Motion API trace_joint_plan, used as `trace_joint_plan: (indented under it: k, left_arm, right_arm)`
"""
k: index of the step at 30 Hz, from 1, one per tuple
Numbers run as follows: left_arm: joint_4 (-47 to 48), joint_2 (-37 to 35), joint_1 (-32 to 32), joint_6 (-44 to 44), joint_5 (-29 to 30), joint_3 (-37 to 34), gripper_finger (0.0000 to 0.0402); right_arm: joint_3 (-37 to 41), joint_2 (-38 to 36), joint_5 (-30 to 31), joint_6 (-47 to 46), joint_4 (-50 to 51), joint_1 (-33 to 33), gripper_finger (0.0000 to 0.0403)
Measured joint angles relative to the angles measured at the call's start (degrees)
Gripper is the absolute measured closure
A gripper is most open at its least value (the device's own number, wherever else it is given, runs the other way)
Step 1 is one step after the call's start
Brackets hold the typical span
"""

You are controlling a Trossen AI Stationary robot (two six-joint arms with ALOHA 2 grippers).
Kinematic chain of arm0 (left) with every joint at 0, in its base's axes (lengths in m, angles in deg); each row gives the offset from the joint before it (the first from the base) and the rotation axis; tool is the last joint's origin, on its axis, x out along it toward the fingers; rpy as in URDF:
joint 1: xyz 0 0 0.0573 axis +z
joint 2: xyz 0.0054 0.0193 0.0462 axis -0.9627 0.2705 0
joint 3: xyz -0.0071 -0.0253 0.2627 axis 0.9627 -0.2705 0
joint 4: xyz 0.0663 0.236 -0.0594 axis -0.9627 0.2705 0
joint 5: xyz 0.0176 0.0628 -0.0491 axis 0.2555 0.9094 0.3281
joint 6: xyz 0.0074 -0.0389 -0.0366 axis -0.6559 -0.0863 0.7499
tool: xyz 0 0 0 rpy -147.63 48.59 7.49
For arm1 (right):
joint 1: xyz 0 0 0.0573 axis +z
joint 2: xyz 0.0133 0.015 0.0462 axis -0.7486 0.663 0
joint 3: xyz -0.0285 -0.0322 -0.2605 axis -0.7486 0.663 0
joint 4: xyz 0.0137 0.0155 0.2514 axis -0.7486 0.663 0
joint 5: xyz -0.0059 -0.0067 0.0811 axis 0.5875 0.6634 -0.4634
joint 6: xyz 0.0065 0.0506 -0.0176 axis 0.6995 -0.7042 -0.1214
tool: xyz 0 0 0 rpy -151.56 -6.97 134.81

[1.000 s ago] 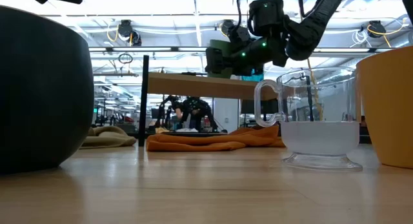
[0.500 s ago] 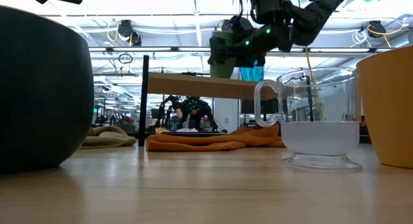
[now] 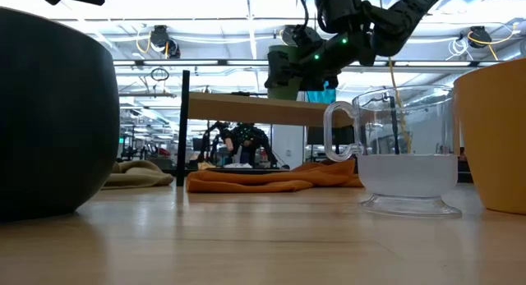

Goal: Stack small to large cups/mugs on shelf
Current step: Put the green cup on the shelf

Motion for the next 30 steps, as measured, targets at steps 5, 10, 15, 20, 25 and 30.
trace_joint_plan:
  k: [5, 10, 15, 20, 25, 30]
  left_arm:
    - [-0.02, 0.0, 0.0, 0.28, 0.0, 0.0, 0.0163]
    - [-0.1, 0.0, 0.0, 0.09, 0.0, 0.0, 0.0163]
    - [-0.25, 0.02, 0.0, 0.09, 0.0, 0.01, 0.0163]
    - [-0.31, 0.91, 0.0, 0.18, 0.01, 0.01, 0.0163]
    - [-0.32, 2.14, 0.0, 0.36, -0.33, 0.0, 0.0163]
    - [-0.26, 2.4, 0.0, 0.4, -0.42, 0.0, 0.0163]
  right_arm:
    - [0.0, -1.69, -2.45, -3.34, 4.35, -1.09, 0.0058]
    - [0.0, -3.66, -2.6, -3.53, 6.8, -1.41, 0.0058]
    - [0.02, -4.07, -6.88, -4.47, 9.9, -1.81, 0.0058]
    - [0.01, -4.22, -6.71, -4.56, 10.88, -1.87, 0.0057]
    - [0.02, -4.2, -6.66, -4.56, 11.2, -1.99, 0.0051]
    - [0.01, -4.2, -6.78, -4.58, 11.83, -2.18, 0.0048]
